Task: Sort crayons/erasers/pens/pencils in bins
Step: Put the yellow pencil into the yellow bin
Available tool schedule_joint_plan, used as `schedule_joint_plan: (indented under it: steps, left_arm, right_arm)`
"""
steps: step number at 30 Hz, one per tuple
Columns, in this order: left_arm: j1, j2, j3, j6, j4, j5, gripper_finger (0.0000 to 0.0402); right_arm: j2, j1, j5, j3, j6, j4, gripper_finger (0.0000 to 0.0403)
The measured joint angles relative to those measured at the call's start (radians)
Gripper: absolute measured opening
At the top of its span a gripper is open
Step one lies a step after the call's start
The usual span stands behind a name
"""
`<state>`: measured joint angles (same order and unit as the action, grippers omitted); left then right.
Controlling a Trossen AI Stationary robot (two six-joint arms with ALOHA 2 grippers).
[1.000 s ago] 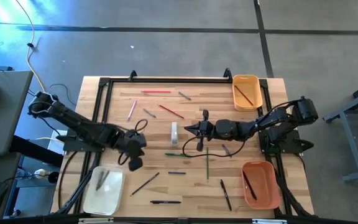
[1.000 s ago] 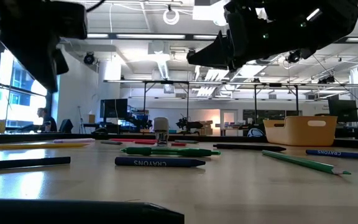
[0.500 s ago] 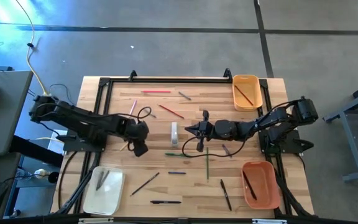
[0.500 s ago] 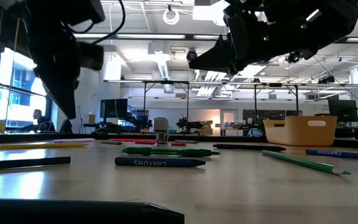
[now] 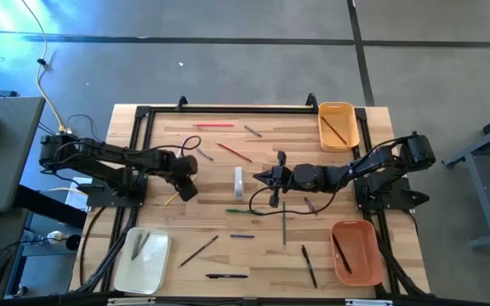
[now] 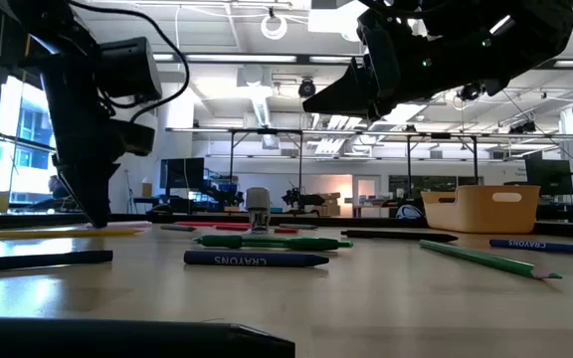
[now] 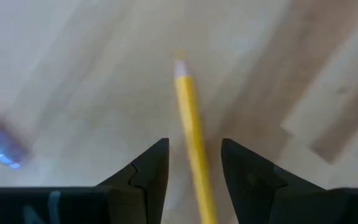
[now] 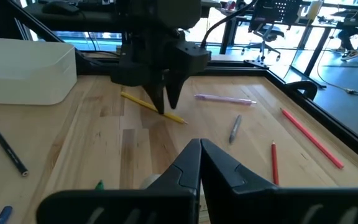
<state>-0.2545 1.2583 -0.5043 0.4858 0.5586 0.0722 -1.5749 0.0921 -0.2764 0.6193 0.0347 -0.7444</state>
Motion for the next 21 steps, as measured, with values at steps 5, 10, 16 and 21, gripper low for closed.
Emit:
schedule_joint_plan:
  steps: [5,10,16,21]
  left_arm:
    - [-0.021,-0.001,0.033,-0.001,-0.016,-0.008,0.0116]
    - [-0.021,-0.003,0.046,-0.002,-0.025,-0.02,0.0105]
    - [-0.021,-0.002,0.047,-0.028,-0.029,-0.046,0.009]
    - [-0.021,-0.002,0.048,-0.029,-0.044,-0.071,0.0051]
  right_arm:
    - [0.0,0.0,0.0,0.0,-0.001,0.0,0.0]
    - [0.0,0.0,0.0,0.0,-0.001,0.0,0.0]
    - [0.0,0.0,0.0,0.0,-0.001,0.0,0.0]
    - [0.0,0.0,0.0,0.0,-0.006,0.0,0.0]
